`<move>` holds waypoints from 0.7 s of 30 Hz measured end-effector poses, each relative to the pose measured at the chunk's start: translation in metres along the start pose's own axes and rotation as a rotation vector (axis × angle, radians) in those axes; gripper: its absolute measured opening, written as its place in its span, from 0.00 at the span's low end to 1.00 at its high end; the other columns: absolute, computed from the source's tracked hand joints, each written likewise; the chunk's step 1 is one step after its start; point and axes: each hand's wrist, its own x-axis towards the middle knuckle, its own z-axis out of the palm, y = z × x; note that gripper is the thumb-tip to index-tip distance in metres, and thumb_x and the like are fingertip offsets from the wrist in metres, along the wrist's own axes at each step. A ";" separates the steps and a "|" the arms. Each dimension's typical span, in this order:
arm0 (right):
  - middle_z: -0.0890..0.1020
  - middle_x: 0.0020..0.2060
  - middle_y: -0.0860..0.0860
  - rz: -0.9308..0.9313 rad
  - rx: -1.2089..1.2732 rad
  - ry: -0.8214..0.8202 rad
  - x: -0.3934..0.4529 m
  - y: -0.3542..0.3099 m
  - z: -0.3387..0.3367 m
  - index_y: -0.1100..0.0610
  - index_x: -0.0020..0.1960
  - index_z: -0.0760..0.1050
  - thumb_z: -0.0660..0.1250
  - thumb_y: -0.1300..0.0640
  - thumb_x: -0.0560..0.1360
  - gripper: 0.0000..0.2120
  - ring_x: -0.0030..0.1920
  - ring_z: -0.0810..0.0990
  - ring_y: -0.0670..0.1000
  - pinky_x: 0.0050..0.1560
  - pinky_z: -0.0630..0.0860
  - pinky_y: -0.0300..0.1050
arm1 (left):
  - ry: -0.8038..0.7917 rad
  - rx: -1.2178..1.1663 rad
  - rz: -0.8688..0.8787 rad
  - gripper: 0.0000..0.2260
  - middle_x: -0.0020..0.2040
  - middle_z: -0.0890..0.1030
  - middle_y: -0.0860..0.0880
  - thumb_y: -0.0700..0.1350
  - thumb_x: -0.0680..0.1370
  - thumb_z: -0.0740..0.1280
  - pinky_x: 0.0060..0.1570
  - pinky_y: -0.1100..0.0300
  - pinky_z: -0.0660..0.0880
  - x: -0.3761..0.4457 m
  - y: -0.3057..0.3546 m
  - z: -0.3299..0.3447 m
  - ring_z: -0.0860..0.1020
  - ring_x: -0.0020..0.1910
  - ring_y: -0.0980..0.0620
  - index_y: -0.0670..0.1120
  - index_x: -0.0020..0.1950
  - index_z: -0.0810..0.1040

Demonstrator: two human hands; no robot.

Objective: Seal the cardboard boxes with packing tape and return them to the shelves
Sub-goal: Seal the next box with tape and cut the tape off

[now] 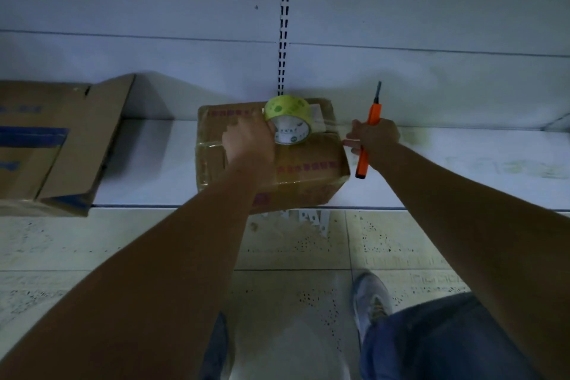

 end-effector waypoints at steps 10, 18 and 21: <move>0.84 0.41 0.55 0.061 -0.074 0.053 0.019 0.010 0.009 0.59 0.39 0.75 0.71 0.56 0.77 0.12 0.35 0.81 0.51 0.42 0.82 0.45 | 0.027 0.006 0.032 0.20 0.58 0.80 0.37 0.53 0.85 0.52 0.60 0.43 0.73 -0.002 0.006 0.010 0.80 0.55 0.35 0.42 0.67 0.72; 0.72 0.36 0.55 0.215 -0.293 -0.084 0.020 0.014 0.018 0.65 0.59 0.71 0.68 0.51 0.79 0.18 0.32 0.72 0.51 0.41 0.76 0.46 | 0.001 -0.012 -0.055 0.19 0.62 0.78 0.37 0.51 0.84 0.55 0.57 0.36 0.76 0.001 0.008 0.021 0.76 0.63 0.30 0.43 0.70 0.70; 0.73 0.36 0.55 0.260 -0.434 -0.074 0.019 0.026 0.004 0.64 0.54 0.68 0.71 0.44 0.75 0.25 0.32 0.73 0.51 0.44 0.78 0.49 | -0.003 -0.015 -0.056 0.19 0.61 0.79 0.38 0.54 0.83 0.56 0.56 0.39 0.76 0.000 0.005 0.019 0.75 0.63 0.31 0.43 0.69 0.71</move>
